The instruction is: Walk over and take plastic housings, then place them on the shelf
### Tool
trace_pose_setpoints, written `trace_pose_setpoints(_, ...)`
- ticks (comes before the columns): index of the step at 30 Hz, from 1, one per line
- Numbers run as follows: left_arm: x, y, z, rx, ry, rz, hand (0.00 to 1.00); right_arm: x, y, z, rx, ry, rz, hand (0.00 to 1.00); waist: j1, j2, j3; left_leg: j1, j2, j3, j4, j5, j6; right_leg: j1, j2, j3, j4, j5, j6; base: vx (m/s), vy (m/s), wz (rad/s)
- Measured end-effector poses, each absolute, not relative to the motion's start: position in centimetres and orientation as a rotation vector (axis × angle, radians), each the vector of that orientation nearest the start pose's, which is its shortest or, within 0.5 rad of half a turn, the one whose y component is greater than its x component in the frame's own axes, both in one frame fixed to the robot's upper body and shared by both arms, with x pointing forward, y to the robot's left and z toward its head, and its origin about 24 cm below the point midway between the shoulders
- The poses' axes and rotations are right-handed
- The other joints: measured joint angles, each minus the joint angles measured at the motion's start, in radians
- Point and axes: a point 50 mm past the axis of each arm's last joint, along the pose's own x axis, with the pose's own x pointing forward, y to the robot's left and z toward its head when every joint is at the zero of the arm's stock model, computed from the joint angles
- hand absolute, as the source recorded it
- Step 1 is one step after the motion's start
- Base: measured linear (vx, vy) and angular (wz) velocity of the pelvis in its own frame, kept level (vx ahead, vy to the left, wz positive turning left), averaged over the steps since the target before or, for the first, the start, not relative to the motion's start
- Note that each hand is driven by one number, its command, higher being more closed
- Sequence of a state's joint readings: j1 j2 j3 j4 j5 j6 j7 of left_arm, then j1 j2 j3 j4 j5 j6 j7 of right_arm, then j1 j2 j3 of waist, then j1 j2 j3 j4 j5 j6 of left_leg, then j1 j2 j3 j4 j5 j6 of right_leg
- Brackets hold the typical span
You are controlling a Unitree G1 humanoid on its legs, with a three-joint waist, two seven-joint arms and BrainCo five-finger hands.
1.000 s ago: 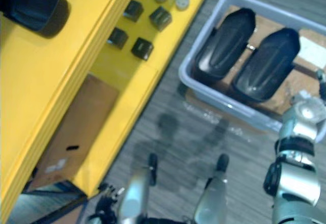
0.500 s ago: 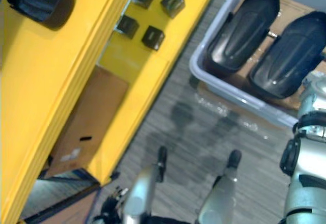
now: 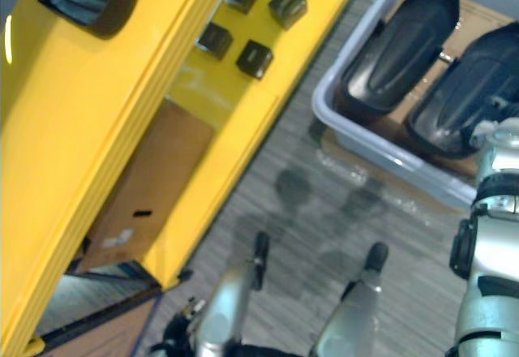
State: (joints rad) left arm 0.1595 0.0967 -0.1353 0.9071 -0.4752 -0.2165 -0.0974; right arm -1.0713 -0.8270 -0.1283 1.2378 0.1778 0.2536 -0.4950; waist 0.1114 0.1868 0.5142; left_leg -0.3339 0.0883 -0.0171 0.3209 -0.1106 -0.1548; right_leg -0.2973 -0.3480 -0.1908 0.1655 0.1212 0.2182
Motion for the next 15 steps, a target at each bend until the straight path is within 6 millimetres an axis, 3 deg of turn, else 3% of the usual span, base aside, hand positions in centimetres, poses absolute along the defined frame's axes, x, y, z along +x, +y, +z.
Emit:
trace_pose_setpoints(6,10.78,16.95,-14.63,-0.327,0.835,0.125,0.0,32.6,-40.5,19.82,-0.182,0.251,-1.169,0.0,0.015,0.003,-0.002,0.0,0.0,0.001,0.0,0.0,0.0,0.0,0.0,0.0,0.001,0.0,0.0,0.0,0.0,0.0)
trace_pose_setpoints(7,10.78,16.92,-14.63,-0.327,0.836,0.124,0.0,32.56,-40.51,19.78,-0.183,0.256,-1.174,1.0,0.016,0.004,-0.002,0.0,0.0,0.001,0.0,0.0,0.0,0.0,0.0,0.0,0.001,0.0,0.0,0.0,0.0,0.0)
trace_pose_setpoints(15,10.54,16.7,-14.78,-0.34,0.853,0.121,0.0,32.28,-40.79,19.71,-0.325,0.335,-1.16,1.0,0.018,0.012,-0.008,0.015,-0.001,0.001,-0.035,0.022,-0.002,-0.001,-0.001,-0.001,0.001,0.0,-0.001,0.0,0.0,0.0)
